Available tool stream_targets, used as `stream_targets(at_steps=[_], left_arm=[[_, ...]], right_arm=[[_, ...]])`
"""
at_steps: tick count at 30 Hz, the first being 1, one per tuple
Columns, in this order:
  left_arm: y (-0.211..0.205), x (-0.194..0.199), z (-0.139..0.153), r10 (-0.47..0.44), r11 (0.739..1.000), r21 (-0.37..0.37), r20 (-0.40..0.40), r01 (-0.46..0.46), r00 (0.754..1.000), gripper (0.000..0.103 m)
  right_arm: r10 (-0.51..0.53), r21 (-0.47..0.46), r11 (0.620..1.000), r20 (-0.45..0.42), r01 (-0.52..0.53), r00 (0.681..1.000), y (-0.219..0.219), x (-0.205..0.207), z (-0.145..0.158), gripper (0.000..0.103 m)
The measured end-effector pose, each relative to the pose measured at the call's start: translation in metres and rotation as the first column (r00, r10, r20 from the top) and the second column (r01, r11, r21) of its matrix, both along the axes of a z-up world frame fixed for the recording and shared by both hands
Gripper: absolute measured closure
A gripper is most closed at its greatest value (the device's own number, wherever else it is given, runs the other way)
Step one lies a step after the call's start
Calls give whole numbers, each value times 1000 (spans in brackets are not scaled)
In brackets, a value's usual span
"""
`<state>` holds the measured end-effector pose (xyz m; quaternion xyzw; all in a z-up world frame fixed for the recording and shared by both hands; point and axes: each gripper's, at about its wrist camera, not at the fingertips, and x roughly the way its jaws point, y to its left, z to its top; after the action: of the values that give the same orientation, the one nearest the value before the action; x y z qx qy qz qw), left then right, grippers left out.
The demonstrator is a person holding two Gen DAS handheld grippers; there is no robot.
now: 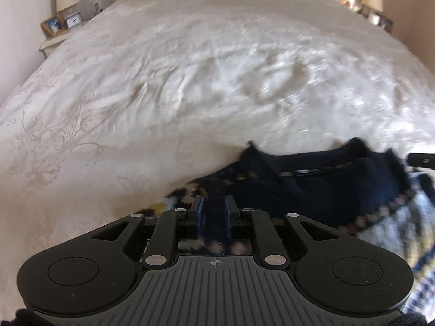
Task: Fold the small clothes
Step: 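Lift the folded edge with both grippers and fold it toward the collar, then lay the fold down, open both grippers and press the sweater flat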
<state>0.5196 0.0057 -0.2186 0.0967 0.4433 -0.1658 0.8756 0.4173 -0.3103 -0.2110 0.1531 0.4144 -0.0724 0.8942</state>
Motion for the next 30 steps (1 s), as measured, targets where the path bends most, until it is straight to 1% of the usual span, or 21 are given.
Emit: stream_targets(at_steps=[3, 5, 7, 9, 12, 13, 15, 17, 18, 20, 21, 23, 28, 30], left_arm=[[-11, -27, 11, -42, 997, -58, -22, 40, 999, 82], [-23, -44, 11, -90, 993, -84, -53, 85, 995, 81], [-40, -63, 7, -152, 985, -100, -84, 144, 985, 81], [-52, -78, 0, -193, 978, -106, -111, 182, 975, 81], [-65, -94, -17, -239, 970, -80, -152, 229, 959, 81], [-67, -95, -25, -249, 969, -55, -166, 243, 954, 81], [-68, -99, -42, -254, 964, 26, -198, 264, 947, 81], [-59, -97, -54, -227, 968, 59, -206, 244, 952, 80], [-51, -95, -56, -208, 974, 41, -213, 221, 955, 80], [-37, -88, -55, -170, 985, -14, -233, 171, 958, 80], [-34, -88, -53, -160, 987, -17, -235, 160, 959, 81], [-29, -87, -50, -155, 987, 0, -229, 159, 961, 81], [-12, -94, -47, -113, 993, 8, -233, 118, 966, 80], [-3, -99, -48, -102, 995, -5, -242, 104, 965, 78]], right_arm=[[63, 39, 997, 35, -65, 997, 16, -20, 14, 33], [130, 58, 990, 40, -132, 991, 35, -32, 18, 33], [180, 65, 981, 22, -181, 983, 54, -40, 16, 33], [214, 77, 974, -15, -213, 977, 70, -50, 9, 33], [251, 74, 967, -103, -244, 963, 85, -63, -10, 33], [266, 59, 964, -142, -260, 953, 90, -68, -17, 33], [278, 5, 959, -215, -284, 936, 91, -75, -33, 34], [262, -54, 957, -268, -286, 927, 85, -82, -47, 35], [247, -60, 960, -269, -272, 931, 79, -85, -49, 37], [214, -49, 971, -263, -234, 941, 67, -88, -49, 38], [202, -47, 974, -263, -222, 943, 64, -90, -48, 38], [197, -53, 974, -267, -218, 943, 61, -90, -47, 38], [185, -65, 975, -276, -211, 943, 66, -92, -46, 36], [171, -59, 979, -277, -195, 945, 69, -92, -49, 32]])
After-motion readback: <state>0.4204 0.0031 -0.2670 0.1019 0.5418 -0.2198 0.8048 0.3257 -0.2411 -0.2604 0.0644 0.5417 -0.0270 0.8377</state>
